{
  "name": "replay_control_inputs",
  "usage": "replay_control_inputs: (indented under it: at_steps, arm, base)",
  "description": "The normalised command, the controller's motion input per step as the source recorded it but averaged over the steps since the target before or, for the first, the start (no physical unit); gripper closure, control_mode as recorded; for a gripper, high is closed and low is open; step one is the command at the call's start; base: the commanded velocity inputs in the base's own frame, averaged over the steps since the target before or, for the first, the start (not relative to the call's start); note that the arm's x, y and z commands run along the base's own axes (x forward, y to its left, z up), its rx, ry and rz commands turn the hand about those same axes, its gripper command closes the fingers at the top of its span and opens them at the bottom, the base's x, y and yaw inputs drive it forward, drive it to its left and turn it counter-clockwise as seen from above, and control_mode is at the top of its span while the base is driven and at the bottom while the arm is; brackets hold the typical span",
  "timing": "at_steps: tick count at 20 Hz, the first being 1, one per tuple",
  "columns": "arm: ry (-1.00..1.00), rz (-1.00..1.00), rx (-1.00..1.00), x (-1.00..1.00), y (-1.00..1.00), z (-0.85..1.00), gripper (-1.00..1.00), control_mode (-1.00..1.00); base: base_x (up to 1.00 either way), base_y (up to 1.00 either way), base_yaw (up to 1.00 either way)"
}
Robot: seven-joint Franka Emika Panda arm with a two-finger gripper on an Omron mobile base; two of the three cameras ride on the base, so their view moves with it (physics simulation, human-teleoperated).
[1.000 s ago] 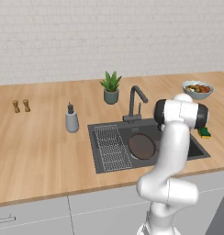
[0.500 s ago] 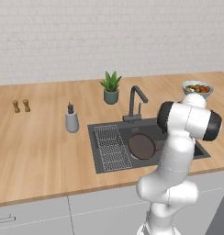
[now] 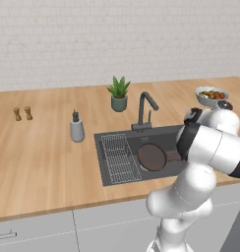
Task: Pick the pan and sponge and place them into the sink. Then turn on the water.
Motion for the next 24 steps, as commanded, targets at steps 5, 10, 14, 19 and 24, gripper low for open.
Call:
replay_control_inputs:
  at_steps: [5,10,14,19,24]
  arm:
    - [0.0,-0.39,0.1,0.0,-0.04,0.98,-1.0,-1.0]
    - [-0.05,-0.35,0.2,-0.1,-0.06,0.87,-1.0,-1.0]
    - [-0.06,-0.39,0.27,-0.27,-0.19,0.49,-1.0,-1.0]
    - [-0.09,-0.51,0.24,-0.51,-0.17,0.02,-1.0,-1.0]
    - [0.05,-0.52,0.22,-0.04,-0.2,-0.04,-1.0,-1.0]
  base:
    - [0.0,0.0,0.0]
    - [0.0,0.0,0.0]
    - [0.0,0.0,0.0]
    - [0.0,0.0,0.0]
    - [0.0,0.0,0.0]
